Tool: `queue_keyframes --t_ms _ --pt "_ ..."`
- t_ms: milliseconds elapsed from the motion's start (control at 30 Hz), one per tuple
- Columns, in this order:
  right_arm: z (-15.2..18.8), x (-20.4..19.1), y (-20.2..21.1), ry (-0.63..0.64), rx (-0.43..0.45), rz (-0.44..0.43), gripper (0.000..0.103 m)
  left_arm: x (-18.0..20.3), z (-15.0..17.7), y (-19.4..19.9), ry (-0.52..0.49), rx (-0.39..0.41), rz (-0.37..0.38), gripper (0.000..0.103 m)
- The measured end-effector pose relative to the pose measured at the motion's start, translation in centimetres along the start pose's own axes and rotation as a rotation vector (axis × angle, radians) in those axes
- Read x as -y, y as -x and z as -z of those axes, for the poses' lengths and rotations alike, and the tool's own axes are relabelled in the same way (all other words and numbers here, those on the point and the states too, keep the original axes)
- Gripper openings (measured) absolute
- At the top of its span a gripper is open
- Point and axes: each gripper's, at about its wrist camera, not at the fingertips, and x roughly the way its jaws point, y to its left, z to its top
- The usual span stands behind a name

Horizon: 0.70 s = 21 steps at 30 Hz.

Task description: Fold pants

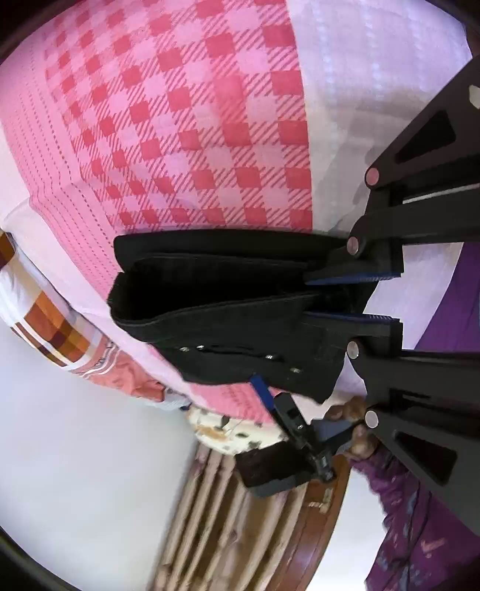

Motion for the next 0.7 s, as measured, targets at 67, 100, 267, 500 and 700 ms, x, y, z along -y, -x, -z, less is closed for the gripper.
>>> queue_keyframes --t_ms 67,100,267,500,700 --pt "-0.1 -0.7 1.1 0.011 0.039 0.03 0.023 -0.3 -0.2 0.9 0.04 0.03 0.048 0.099" --pt "-0.4 -1.7 2.1 0.044 0.08 0.097 0.023 -0.5 -0.3 1.3 0.053 0.044 0.057 0.099" --pt "-2.8 -8.5 4.1 0.222 0.212 0.124 0.035 -0.8 -0.8 3.1 0.109 0.102 0.077 0.099" --pt "-6.9 -12.3 -3.8 0.32 0.116 0.124 0.056 -1.8 -0.9 3.0 0.146 0.079 0.04 0.099" --pt "-7.8 -6.3 -5.7 0.229 0.068 0.38 0.0 -3.4 -0.4 2.2 0.173 0.046 0.038 0.099"
